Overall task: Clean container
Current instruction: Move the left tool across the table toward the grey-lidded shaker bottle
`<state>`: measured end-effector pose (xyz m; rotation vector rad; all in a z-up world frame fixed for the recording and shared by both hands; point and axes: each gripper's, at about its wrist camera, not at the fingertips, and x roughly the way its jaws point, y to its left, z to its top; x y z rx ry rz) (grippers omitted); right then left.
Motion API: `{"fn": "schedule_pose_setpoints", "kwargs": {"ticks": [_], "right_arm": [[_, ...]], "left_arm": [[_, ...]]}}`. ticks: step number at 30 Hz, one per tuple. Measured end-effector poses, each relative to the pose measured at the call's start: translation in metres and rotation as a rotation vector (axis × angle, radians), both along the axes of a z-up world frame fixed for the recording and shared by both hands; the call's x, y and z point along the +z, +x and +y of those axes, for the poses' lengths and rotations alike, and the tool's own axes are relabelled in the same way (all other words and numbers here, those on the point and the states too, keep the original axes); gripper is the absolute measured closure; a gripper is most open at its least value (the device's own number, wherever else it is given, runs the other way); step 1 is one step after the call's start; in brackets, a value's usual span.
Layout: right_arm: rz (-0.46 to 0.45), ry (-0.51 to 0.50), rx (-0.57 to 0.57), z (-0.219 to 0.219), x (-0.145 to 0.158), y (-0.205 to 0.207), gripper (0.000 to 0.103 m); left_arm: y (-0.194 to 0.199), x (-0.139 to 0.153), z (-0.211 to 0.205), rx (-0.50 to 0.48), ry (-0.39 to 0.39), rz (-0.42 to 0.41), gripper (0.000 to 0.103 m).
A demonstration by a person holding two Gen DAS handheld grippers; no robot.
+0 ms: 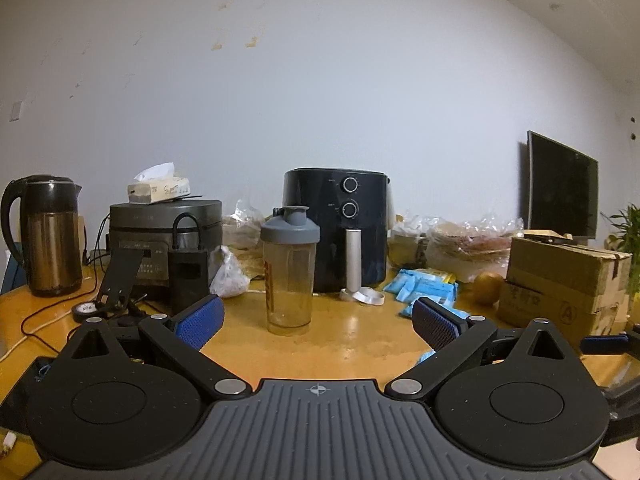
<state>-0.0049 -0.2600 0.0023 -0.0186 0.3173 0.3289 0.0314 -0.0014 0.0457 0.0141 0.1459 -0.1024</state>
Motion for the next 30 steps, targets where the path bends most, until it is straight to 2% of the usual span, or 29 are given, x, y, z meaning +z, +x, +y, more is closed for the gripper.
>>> {"fn": "schedule_pose_setpoints", "kwargs": {"ticks": [12,30], "right_arm": [[-0.009,-0.002,-0.005,0.000,0.001,-0.006,0.000],[0.010,-0.017,0.015,0.002,-0.001,-0.008,0.000]], "left_arm": [[0.017,-0.002,0.003,0.012,-0.036,0.024,0.000],[0.055,0.014,0.001,0.070,-0.013,0.039,0.000]]}}
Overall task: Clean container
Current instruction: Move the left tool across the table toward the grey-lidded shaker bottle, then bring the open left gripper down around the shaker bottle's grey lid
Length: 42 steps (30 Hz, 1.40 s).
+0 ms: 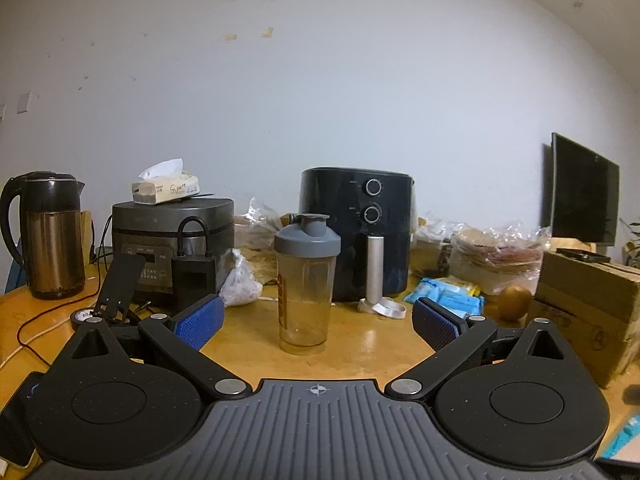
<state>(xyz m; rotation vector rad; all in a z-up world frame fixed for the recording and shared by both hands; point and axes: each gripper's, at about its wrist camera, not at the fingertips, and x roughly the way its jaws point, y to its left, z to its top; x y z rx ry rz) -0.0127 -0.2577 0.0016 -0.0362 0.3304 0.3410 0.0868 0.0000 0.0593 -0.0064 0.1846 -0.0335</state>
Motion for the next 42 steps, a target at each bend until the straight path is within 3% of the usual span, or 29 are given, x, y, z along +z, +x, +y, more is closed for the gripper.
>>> {"fn": "schedule_pose_setpoints", "kwargs": {"ticks": [42], "right_arm": [[0.047,-0.030,-0.008,-0.002,-0.010,0.001,0.000]], "left_arm": [[0.087,0.003,-0.016,0.051,0.019,0.036,0.000]]}}
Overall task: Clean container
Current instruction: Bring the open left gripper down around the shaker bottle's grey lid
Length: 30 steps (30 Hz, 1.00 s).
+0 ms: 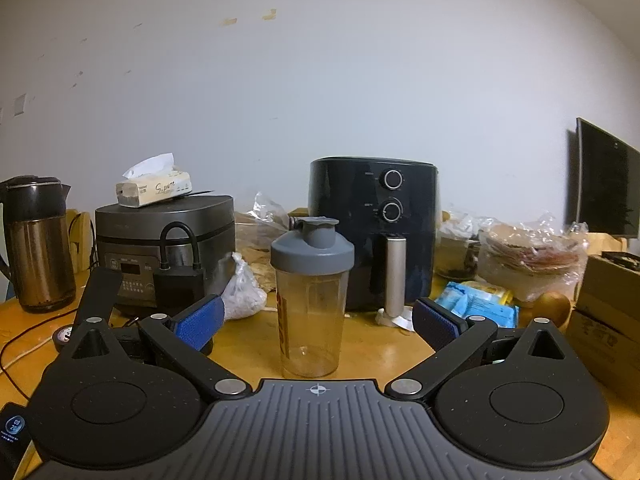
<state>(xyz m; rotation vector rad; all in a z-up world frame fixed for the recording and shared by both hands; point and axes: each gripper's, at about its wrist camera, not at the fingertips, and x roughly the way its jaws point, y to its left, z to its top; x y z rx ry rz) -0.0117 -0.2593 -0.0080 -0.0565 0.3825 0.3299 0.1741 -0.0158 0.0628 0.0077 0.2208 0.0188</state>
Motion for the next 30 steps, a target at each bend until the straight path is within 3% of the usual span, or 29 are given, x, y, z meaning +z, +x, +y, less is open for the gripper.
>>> {"fn": "schedule_pose_setpoints", "kwargs": {"ticks": [30], "right_arm": [[0.030,0.002,-0.006,-0.002,-0.005,0.004,0.000]], "left_arm": [[0.059,-0.014,0.001,-0.012,0.016,0.020,0.000]]}}
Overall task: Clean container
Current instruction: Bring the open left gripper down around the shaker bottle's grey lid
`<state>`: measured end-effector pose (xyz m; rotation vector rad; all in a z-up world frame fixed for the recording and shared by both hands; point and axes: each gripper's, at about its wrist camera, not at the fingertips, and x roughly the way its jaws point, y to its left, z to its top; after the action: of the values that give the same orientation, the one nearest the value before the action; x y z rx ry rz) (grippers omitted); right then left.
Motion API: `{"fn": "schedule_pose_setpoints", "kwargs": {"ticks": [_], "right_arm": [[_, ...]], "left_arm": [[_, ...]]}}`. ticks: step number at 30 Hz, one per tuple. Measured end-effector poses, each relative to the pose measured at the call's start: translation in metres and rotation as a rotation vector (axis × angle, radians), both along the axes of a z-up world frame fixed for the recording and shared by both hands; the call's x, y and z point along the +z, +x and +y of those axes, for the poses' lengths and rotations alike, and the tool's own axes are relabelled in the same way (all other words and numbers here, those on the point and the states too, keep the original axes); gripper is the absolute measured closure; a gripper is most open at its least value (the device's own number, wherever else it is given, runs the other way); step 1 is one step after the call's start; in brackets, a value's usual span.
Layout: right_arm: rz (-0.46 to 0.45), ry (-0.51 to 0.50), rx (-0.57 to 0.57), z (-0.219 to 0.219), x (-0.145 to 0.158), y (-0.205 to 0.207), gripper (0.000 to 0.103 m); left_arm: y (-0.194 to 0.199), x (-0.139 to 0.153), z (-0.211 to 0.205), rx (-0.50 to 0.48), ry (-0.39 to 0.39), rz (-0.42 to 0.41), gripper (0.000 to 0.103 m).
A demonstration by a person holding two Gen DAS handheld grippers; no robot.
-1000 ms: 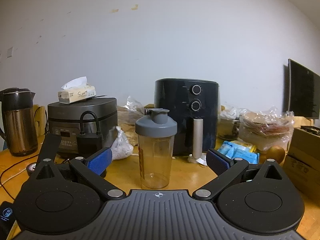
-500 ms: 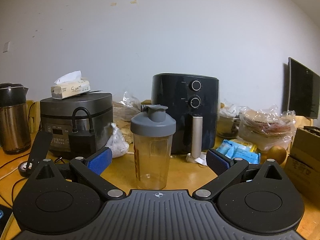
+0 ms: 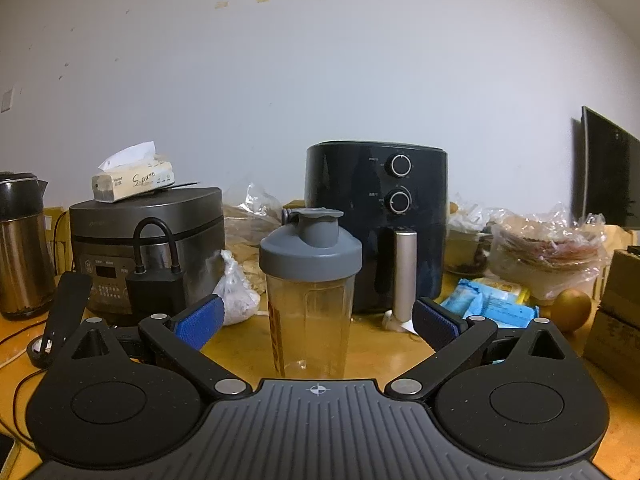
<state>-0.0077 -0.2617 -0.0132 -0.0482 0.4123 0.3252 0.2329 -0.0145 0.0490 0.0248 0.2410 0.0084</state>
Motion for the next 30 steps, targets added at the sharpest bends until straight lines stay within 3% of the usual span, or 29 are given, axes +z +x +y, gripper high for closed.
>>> {"fn": "schedule_pose_setpoints", "kwargs": {"ticks": [30], "right_arm": [[0.006,0.051,0.007,-0.006,-0.004,0.002,0.000]], "left_arm": [[0.031,-0.003,-0.002,-0.009,0.043,-0.090,0.000]]}}
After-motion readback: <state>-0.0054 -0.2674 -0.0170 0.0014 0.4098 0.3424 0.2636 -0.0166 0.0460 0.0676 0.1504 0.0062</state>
